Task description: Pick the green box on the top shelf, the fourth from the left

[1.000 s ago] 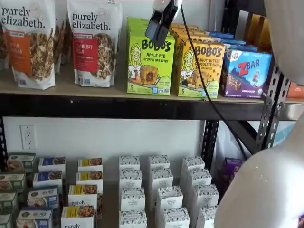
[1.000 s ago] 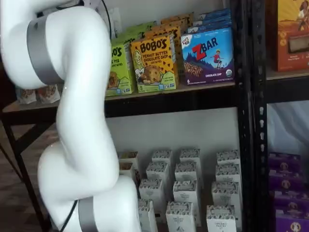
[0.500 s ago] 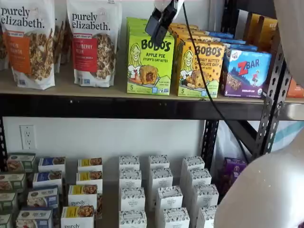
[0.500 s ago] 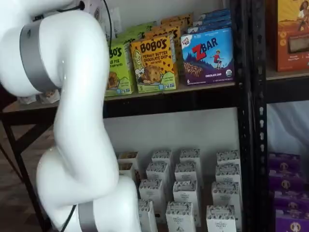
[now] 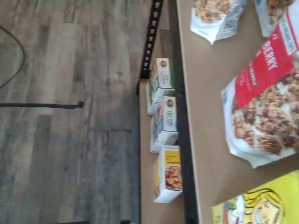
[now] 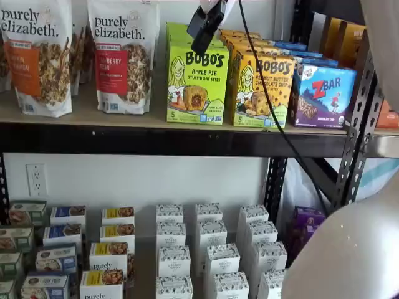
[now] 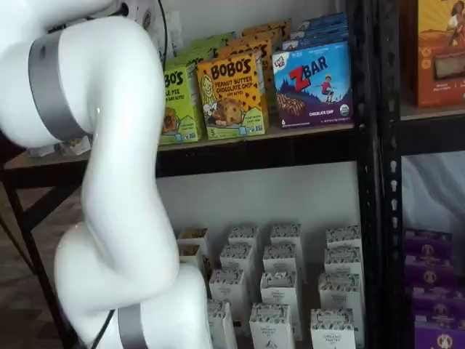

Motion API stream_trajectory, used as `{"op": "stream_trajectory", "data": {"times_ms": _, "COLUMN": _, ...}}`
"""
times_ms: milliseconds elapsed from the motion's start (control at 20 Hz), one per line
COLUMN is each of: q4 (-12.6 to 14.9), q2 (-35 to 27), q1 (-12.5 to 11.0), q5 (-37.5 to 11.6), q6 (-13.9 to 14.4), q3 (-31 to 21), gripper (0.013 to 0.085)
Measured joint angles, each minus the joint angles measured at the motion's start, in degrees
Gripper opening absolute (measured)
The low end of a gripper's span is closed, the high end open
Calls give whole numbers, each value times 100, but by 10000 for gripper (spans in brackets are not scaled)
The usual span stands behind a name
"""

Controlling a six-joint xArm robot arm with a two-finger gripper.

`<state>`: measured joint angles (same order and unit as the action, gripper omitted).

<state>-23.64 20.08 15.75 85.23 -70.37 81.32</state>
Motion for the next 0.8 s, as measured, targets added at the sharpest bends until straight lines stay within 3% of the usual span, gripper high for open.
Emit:
{"op": "stream_trajectory", "data": {"times_ms": 300, "q4": 117, "q2": -155, "q1": -48, "q5": -365, "q6": -62, "q3": 83, "gripper": 850}}
{"op": "stream_trajectory", "data": {"times_ms": 800, "q4": 269, "q2": -645, "q1": -168, "q5": -213, "q6": -173, "q3": 631, "gripper": 850}}
